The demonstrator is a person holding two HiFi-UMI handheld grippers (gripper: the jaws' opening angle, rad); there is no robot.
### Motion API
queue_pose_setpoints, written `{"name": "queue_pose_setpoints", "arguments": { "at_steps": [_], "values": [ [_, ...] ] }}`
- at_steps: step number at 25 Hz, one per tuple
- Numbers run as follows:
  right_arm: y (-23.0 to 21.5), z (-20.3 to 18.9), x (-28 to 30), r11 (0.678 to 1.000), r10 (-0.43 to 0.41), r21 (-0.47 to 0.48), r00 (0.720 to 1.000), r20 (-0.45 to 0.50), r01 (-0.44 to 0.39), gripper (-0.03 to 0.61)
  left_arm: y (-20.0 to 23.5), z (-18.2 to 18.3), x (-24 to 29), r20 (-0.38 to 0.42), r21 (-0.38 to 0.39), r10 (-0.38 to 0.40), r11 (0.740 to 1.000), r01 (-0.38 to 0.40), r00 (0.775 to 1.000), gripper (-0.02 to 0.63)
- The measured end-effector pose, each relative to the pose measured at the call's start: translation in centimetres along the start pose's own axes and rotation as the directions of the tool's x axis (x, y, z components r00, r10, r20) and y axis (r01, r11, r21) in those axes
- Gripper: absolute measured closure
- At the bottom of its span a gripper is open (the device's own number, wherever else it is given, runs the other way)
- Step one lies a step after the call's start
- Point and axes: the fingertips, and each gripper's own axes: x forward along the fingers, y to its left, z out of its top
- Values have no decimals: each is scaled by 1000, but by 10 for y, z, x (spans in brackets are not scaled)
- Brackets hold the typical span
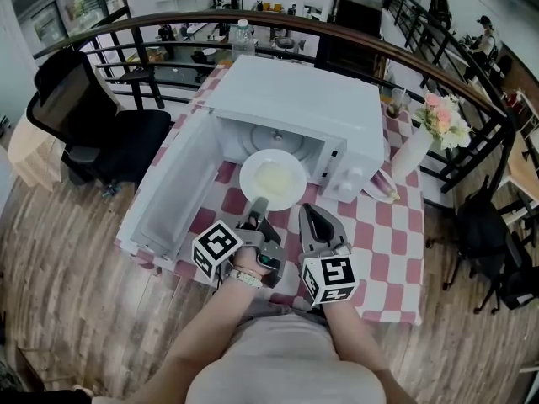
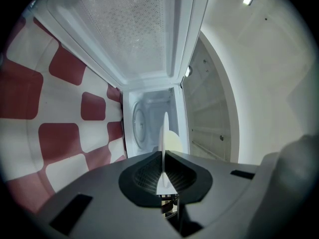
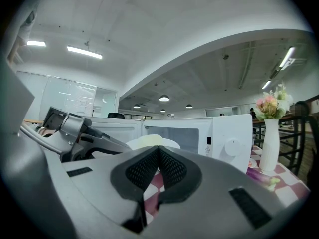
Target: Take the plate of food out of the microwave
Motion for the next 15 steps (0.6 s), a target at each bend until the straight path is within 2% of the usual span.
{"name": "queue_pose_setpoints", "arguments": {
  "at_steps": [15],
  "values": [
    [6, 1, 1, 1000, -13, -8, 1000, 2, 13, 555, -1, -1, -4, -17, -9, -5, 1000, 5, 1000, 597]
  ]
}}
